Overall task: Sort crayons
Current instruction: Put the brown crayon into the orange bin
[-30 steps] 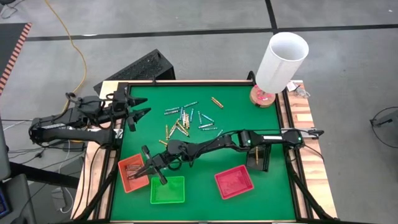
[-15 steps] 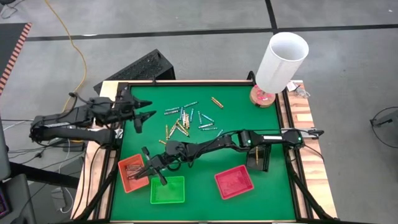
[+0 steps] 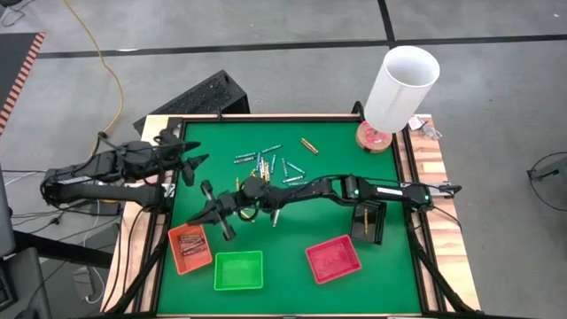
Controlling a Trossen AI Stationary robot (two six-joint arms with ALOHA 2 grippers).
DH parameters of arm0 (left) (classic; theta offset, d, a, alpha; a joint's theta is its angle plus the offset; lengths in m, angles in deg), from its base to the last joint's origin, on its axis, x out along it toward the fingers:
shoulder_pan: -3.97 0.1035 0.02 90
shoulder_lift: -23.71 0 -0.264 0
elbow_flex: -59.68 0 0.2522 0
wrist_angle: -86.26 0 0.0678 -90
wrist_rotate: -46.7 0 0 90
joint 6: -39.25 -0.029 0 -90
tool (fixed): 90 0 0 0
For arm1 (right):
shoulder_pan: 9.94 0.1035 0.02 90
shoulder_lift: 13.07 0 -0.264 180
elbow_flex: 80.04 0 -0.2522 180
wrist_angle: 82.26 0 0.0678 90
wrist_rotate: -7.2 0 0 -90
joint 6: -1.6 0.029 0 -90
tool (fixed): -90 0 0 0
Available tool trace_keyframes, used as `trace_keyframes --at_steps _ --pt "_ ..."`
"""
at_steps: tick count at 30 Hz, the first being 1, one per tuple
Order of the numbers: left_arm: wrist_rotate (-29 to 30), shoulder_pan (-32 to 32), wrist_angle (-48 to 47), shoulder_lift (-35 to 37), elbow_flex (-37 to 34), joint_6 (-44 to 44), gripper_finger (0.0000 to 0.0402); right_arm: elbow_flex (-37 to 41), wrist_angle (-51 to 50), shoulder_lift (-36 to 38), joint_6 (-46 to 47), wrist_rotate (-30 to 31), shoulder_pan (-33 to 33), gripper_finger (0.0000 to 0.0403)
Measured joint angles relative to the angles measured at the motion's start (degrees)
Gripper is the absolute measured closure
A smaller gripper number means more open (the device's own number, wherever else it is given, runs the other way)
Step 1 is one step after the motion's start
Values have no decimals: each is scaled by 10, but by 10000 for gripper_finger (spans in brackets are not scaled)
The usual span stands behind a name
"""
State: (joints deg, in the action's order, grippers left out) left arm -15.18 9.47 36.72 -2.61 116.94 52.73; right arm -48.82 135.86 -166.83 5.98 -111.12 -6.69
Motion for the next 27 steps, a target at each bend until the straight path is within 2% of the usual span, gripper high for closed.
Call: trace_keyframes --at_steps 6,9,12,16,19,23,27 --pt "35 0 -68 30 0 21 178 0 -5 4 -10 18 -4 403" --pt "104 0 -90 33 0 21 178 0 -7 4 -12 43 -5 403" --pt "162 0 -93 33 0 27 178 0 -20 4 -12 42 1 403" --pt "158 0 -75 32 0 13 178 1 -59 -7 -22 22 21 403" --pt "155 0 -60 32 0 10 178 0 -52 -34 -56 16 37 403" --pt "154 0 -48 32 0 9 178 2 -30 -68 -32 25 48 403" --pt "152 0 -32 32 0 8 178 0 -26 -68 -23 27 46 403"
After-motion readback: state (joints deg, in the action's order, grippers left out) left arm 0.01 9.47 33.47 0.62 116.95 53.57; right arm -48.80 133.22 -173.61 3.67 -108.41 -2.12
